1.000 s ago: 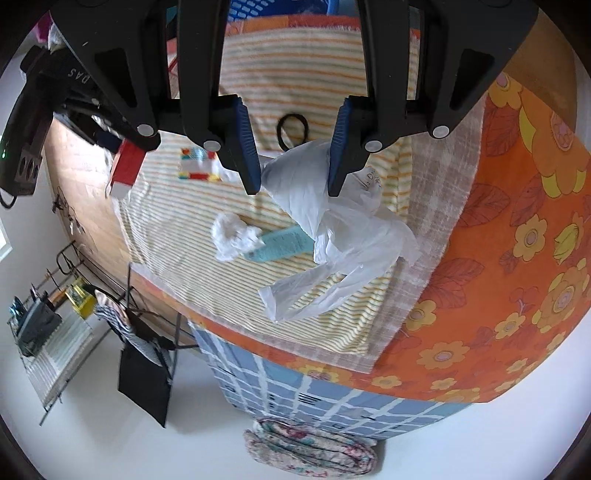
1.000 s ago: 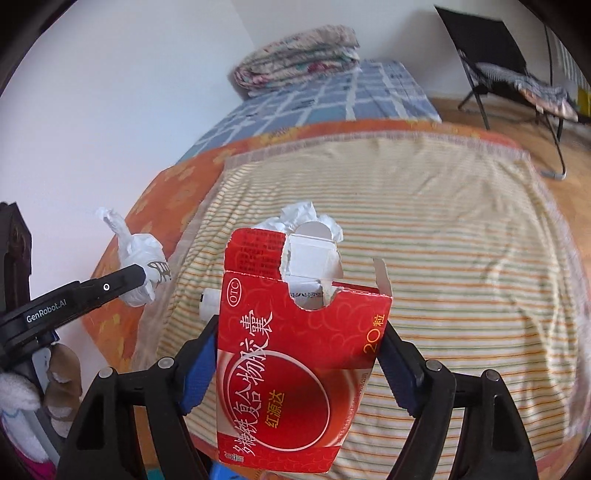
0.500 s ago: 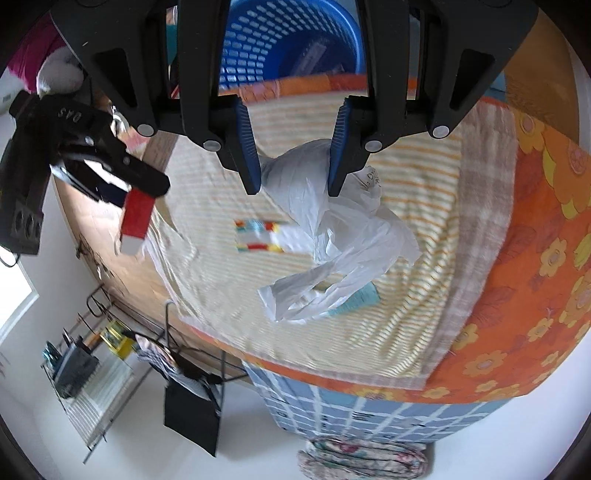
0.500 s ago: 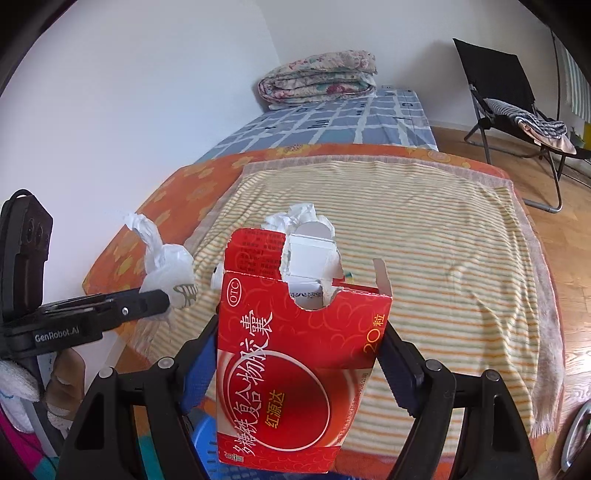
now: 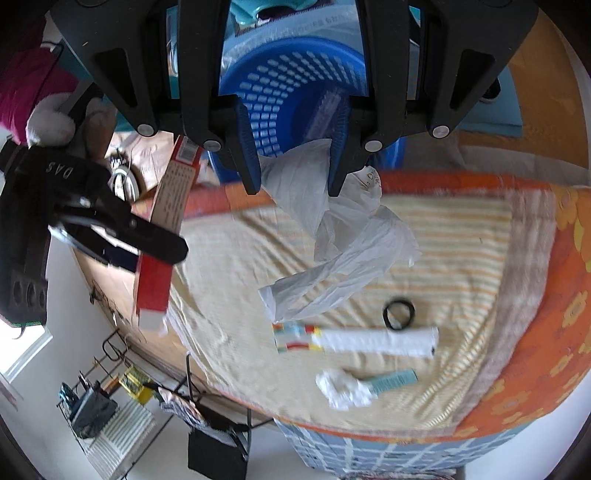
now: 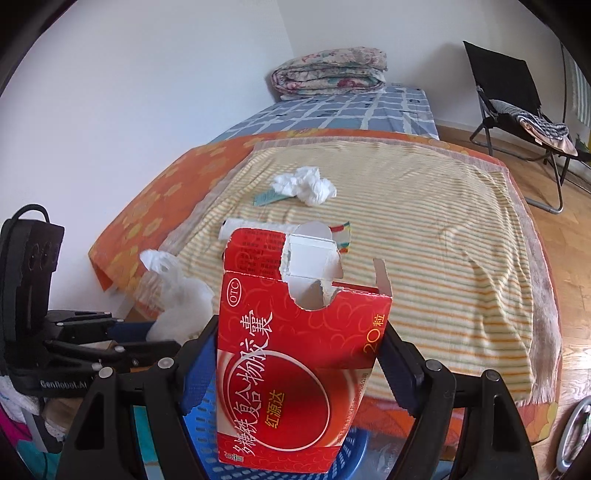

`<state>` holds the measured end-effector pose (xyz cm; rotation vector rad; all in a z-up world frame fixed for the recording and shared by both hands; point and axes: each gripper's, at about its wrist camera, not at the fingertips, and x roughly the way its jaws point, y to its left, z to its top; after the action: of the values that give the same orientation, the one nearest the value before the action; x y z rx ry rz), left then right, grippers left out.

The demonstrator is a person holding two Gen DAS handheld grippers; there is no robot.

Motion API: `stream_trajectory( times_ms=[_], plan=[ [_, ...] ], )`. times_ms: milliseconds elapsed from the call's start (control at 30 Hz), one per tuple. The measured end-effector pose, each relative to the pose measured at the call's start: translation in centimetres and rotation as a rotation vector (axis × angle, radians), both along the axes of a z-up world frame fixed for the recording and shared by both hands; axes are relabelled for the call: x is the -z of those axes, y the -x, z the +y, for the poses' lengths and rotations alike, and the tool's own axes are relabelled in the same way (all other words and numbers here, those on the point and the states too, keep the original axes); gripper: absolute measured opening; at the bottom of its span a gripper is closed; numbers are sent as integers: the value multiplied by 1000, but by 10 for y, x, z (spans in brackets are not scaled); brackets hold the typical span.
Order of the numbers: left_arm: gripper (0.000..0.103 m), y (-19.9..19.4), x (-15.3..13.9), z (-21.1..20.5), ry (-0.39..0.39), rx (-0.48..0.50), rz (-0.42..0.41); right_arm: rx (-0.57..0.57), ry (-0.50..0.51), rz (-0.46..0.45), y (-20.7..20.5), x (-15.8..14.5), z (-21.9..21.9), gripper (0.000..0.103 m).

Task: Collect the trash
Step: 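Lift the bag and tissue box and carry both over the blue basket, then open both tools to drop the bag and tissue box into the basket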

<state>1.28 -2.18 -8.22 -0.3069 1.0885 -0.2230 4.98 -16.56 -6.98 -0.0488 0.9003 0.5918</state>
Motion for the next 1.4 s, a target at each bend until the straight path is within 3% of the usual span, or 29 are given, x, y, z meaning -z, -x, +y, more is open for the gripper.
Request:
stream_trajectory(
  times_ms=[500, 1133, 1267, 1400],
  plan=[
    [36, 33, 46, -16, 4, 48, 124, -55, 54, 72, 36, 42, 4, 81],
    [37, 39, 70, -20, -19, 64, 194, -69, 77, 139, 46, 70, 2, 82],
    [52, 40, 71, -15, -25, 48, 199, -73, 93, 147, 46, 72, 4, 82],
    [52, 40, 72, -11, -27, 43, 204, -64, 96, 170, 44, 75, 3, 82]
  ],
)
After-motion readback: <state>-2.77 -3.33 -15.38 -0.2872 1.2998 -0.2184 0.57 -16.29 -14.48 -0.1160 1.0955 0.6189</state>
